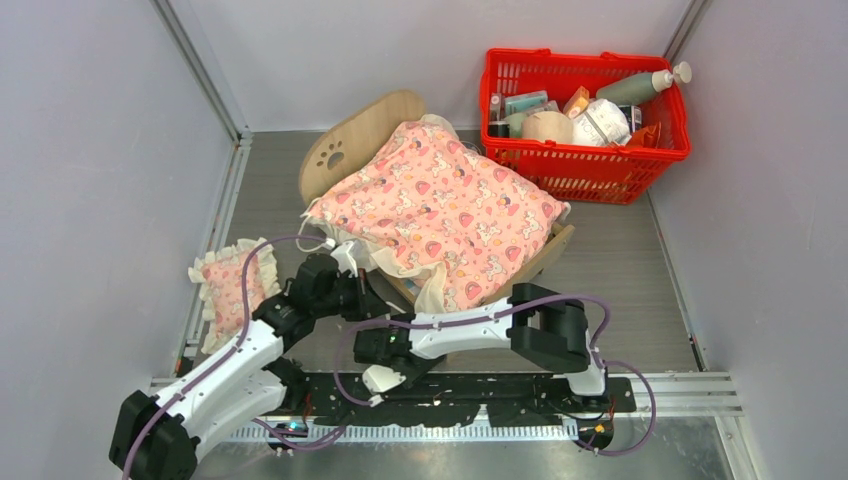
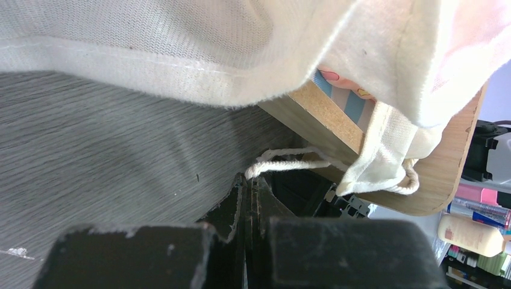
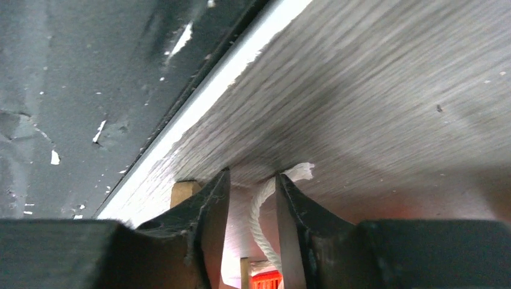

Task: Set up the pet bed
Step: Tie the ropes to the bed frame.

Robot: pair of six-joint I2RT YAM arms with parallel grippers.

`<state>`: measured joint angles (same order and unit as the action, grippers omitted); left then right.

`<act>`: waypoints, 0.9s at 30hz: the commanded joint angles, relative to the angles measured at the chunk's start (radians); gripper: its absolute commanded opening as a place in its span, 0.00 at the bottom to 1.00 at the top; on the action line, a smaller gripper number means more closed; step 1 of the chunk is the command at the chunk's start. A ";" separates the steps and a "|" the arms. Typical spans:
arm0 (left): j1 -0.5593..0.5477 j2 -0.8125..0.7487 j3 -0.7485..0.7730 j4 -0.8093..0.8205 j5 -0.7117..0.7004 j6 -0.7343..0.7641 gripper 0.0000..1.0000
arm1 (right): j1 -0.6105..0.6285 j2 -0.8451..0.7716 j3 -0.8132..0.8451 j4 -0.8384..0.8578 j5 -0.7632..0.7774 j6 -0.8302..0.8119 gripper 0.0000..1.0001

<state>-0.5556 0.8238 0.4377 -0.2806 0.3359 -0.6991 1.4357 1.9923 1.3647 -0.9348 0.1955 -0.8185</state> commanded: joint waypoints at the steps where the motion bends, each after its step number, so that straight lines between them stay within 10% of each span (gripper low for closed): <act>1: 0.007 -0.005 0.037 0.041 0.013 0.011 0.00 | -0.011 0.006 0.023 -0.009 -0.018 -0.031 0.31; 5: 0.008 -0.021 0.039 0.008 -0.002 0.026 0.00 | -0.008 -0.032 -0.006 0.064 -0.046 -0.002 0.06; 19: 0.008 -0.087 -0.012 -0.038 -0.026 0.038 0.00 | 0.070 -0.332 -0.215 0.404 -0.095 0.097 0.05; 27: 0.011 -0.052 0.014 -0.021 -0.033 0.045 0.00 | 0.013 -0.181 -0.108 0.220 0.038 0.126 0.32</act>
<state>-0.5541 0.7601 0.4290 -0.3202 0.3141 -0.6739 1.4734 1.7504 1.1851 -0.6163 0.1532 -0.7231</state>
